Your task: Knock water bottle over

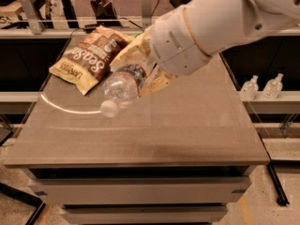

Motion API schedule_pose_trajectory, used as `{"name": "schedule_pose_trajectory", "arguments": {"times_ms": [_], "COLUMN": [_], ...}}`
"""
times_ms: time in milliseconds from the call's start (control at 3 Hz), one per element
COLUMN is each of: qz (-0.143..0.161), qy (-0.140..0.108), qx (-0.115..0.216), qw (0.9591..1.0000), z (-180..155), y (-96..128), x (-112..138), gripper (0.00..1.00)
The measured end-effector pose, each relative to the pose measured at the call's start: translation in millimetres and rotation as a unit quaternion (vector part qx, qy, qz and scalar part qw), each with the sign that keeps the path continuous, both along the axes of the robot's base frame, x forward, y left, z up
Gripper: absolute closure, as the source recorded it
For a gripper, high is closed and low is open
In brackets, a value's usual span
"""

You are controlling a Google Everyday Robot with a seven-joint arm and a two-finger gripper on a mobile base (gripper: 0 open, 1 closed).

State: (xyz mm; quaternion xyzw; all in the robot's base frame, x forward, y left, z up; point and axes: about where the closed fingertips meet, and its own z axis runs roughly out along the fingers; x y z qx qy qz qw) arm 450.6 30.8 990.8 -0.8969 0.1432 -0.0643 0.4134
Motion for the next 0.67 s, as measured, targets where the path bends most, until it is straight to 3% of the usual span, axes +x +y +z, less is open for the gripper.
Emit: {"name": "schedule_pose_trajectory", "arguments": {"times_ms": [333, 667], "qz": [0.036, 0.037], "qy": [0.024, 0.034], "qx": [-0.071, -0.133], "qw": [0.9965, 0.9899], "z": [-27, -51], "y": [8, 12], "x": [11, 17], "gripper": [1.00, 1.00]}}
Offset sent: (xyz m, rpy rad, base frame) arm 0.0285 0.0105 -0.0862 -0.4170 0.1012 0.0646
